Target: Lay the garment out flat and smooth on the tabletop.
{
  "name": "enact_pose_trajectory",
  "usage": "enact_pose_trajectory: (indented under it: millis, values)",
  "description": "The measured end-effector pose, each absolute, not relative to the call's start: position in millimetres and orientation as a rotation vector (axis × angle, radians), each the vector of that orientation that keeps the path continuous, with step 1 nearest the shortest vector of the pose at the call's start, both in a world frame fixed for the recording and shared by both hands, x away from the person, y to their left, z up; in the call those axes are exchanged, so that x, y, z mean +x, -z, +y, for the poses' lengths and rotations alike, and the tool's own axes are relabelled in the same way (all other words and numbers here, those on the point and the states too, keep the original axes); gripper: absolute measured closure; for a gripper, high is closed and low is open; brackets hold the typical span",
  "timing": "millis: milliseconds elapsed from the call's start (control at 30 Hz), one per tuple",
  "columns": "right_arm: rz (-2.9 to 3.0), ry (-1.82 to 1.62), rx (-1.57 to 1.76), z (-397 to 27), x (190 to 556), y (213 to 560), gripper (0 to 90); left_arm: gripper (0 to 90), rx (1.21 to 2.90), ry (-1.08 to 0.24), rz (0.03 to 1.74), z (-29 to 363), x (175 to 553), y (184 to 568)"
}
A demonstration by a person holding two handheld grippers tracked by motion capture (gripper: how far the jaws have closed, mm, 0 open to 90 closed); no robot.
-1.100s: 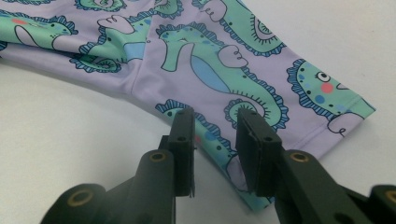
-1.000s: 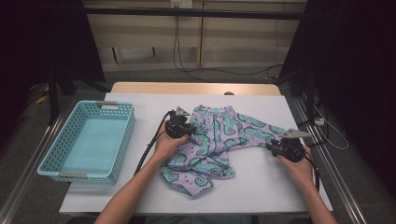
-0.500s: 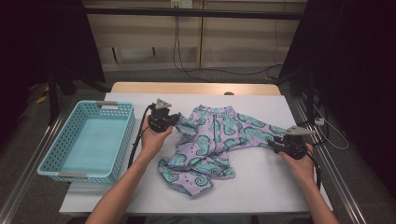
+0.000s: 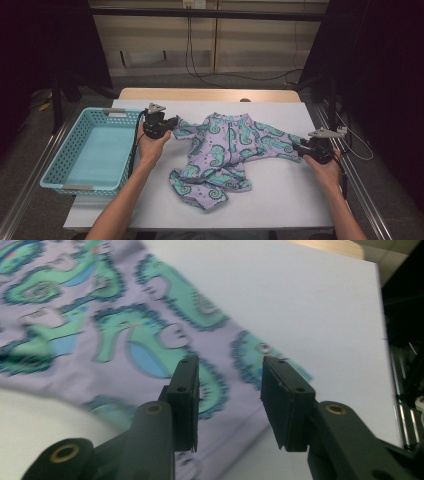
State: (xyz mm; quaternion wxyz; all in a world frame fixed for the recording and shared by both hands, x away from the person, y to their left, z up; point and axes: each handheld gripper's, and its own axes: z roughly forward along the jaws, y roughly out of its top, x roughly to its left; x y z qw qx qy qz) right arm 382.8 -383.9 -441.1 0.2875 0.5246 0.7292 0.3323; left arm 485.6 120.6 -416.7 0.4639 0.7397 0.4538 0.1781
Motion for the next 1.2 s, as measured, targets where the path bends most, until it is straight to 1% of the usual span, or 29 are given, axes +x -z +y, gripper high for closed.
enact_pose_trajectory:
  millis: [200,267,333,400,467,533,567,633,700,767,933,1067,1200]
  values:
    - [1.925,-0.845,1.498,-407,408,447,56.9,88.4,1.809,-0.448,1.146,117,492,421]
    - [1.926,-0.839,1.512,-409,413,449,56.3,88.3,1.809,-0.45,1.159,117,494,422]
    - [1.944,-0.821,1.55,-414,426,457,52.9,88.4,1.796,-0.444,1.175,117,497,422]
    - [1.946,-0.824,1.566,-414,429,458,53.0,88.4,1.801,-0.446,1.171,117,499,421]
    - [1.971,-0.853,1.569,-413,434,462,64.8,88.4,1.792,-0.45,1.179,117,500,421]
    - [1.979,-0.86,1.572,-411,436,460,78.9,88.4,1.797,-0.45,1.18,117,500,421]
    - [1.979,-0.86,1.572,-411,436,460,78.9,88.4,1.797,-0.45,1.18,117,500,421]
    - [1.967,-0.847,1.556,-411,436,458,85.5,88.4,1.799,-0.456,1.19,120,501,422]
    - [1.933,-0.868,1.548,-415,436,452,88.5,88.4,1.791,-0.448,1.197,122,502,422]
    - [1.917,-0.882,1.562,-418,436,450,88.6,88.4,1.795,-0.435,1.197,123,502,422]
    - [1.874,-0.884,1.578,-429,433,447,89.0,88.5,1.798,-0.453,1.208,125,503,423]
    - [1.853,-0.855,1.59,-437,430,447,89.0,88.6,1.778,-0.506,1.265,129,503,421]
    - [1.833,-0.843,1.611,-444,425,449,87.9,87.8,1.778,-0.47,1.268,133,505,422]
